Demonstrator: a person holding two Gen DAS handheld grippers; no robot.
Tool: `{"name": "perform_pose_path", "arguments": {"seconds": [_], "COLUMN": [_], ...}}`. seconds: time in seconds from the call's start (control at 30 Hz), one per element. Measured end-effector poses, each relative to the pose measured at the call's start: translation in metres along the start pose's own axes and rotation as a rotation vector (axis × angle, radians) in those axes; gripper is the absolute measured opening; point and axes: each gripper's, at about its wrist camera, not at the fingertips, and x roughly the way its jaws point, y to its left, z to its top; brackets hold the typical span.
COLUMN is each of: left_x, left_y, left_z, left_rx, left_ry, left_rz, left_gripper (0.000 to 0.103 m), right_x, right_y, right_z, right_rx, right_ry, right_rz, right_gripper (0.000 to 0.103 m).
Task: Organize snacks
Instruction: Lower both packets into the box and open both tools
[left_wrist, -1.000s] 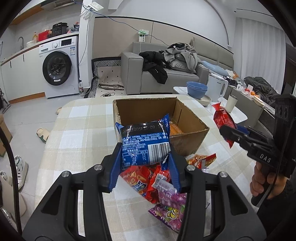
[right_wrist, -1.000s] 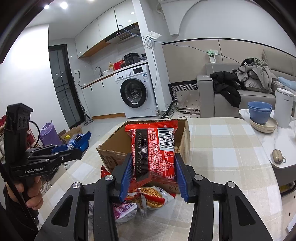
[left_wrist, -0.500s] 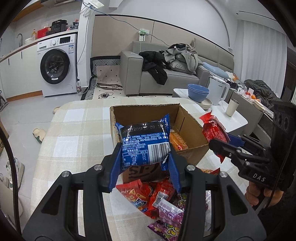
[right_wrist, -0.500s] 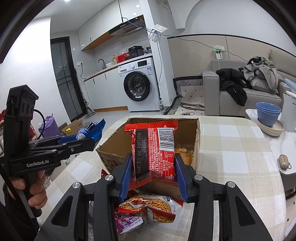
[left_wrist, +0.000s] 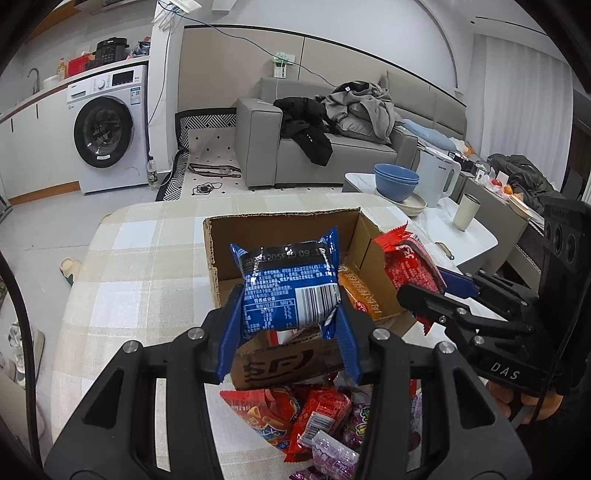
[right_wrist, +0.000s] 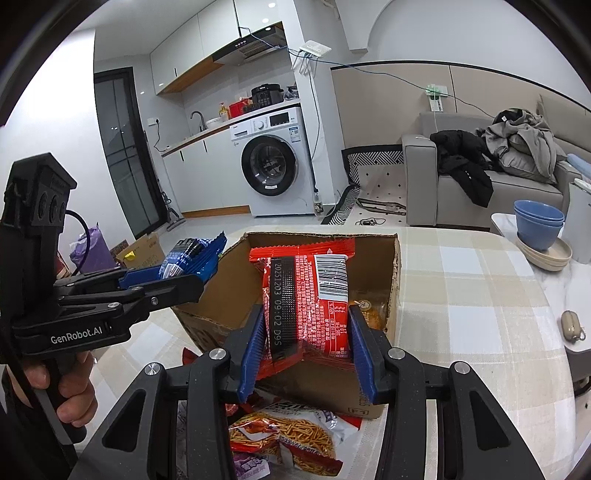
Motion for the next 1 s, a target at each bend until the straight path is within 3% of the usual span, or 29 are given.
{"name": "perform_pose_path", "arguments": {"seconds": [0.53,0.6,0.7,0.83,0.97,1.0], "left_x": [0.052,0.055,0.053,0.044,0.029,0.025], "left_y": [0.004,0.004,0.003,0.001,-0.004,-0.005], "left_z": [0.003,0.003,0.001,-0.002,-0.008,-0.01], "left_rx": [0.007,0.01,0.023,0.036,0.044,0.042], "left_ry": [0.076,0.085,0.081,0.068,0.064,0.062], "left_rz": [0.019,0.021,0.027,0.038,0.026,0.026], "left_gripper": [0.043,0.044,0.054,0.08,0.084,0.09], "right_x": [0.014,0.009,-0.001,-0.015,-0.029,-0.032], "right_y": [-0.005,-0.004,-0.003,-0.009,-0.017,-0.018], "right_z": [-0.001,-0.001,-0.002,-0.007,-0.018,-0.022], "right_rx": [-0.006,-0.015,-0.021,-0.009,0.035,0.04], "right_ry": [0.038,0.023,-0.004,-0.017,-0.017,-0.01], "right_rz": [-0.004,-0.004,-0.009,-0.019,-0.011,-0.013], "right_gripper": [0.044,0.048,0.055,0.064,0.08,0.085]}}
